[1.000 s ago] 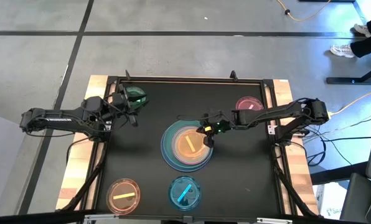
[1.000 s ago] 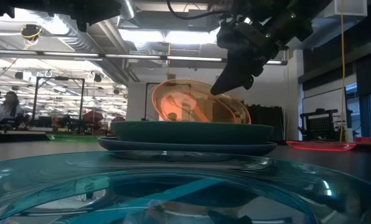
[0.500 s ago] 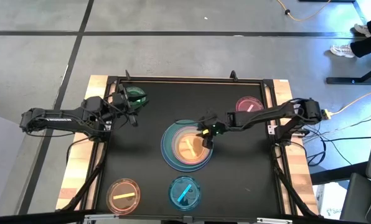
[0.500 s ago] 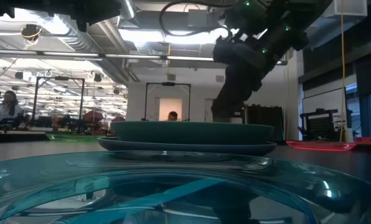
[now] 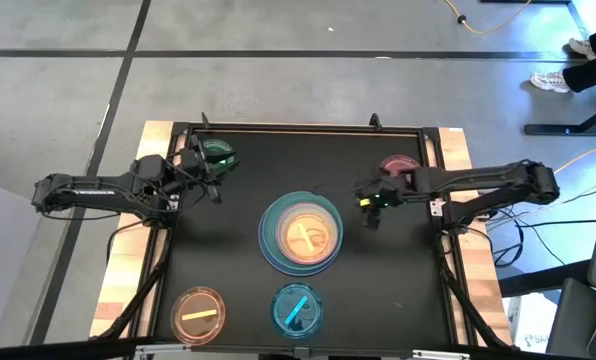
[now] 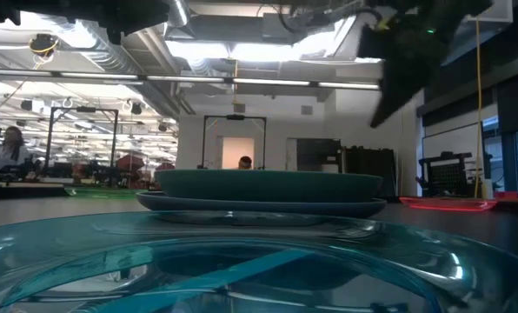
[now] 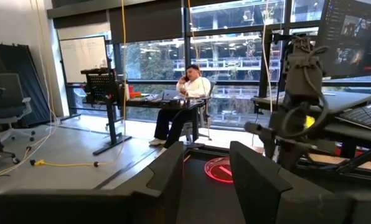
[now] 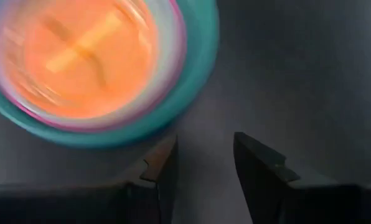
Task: Stack plastic plates
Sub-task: Stack the light pink plate on top of the orange plate
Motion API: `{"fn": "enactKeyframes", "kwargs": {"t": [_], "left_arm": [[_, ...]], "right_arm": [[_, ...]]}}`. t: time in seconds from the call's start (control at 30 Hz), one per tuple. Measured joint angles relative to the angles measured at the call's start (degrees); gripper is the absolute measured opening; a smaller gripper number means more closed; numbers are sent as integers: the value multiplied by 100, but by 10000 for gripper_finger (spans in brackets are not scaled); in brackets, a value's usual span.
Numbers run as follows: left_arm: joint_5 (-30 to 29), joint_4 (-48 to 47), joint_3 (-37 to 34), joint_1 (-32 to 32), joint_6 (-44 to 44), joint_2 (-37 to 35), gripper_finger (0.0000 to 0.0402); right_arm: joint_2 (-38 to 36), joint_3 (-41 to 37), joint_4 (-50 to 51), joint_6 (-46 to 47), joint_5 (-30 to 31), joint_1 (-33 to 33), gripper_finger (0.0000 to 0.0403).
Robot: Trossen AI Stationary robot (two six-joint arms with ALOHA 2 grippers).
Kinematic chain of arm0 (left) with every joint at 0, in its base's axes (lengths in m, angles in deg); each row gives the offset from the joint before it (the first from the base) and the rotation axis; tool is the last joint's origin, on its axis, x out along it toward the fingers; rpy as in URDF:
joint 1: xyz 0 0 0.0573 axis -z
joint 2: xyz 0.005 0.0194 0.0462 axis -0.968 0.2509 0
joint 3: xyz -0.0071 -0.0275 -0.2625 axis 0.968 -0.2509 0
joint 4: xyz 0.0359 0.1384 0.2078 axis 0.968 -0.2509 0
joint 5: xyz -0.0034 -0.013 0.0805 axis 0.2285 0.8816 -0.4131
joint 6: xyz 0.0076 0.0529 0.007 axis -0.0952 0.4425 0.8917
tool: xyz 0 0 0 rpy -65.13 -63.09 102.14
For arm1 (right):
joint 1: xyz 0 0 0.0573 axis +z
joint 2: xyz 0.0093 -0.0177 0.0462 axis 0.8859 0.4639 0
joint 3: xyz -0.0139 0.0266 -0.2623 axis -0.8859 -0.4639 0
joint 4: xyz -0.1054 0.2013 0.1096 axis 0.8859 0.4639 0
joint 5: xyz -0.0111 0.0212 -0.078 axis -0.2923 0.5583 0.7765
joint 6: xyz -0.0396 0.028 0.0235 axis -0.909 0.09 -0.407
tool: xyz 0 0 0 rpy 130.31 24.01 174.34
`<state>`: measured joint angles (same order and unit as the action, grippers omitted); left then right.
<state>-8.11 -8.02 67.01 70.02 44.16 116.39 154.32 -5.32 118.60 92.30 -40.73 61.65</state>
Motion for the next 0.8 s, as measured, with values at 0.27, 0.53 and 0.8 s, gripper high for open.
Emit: {"fn": "enactKeyframes", "kwargs": {"t": [0.27, 0.53, 0.8], "left_arm": [[0, 1, 0, 0, 0, -1, 124], [0, 0, 0, 0, 0, 1, 124], [0, 5, 0, 0, 0, -1, 124]], "right_arm": [[-117, -20, 1597, 589, 1416, -9, 143], [-89, -788, 954, 837, 1626, -12, 143], [-69, -1512, 237, 1034, 1386, -734, 143]]}}
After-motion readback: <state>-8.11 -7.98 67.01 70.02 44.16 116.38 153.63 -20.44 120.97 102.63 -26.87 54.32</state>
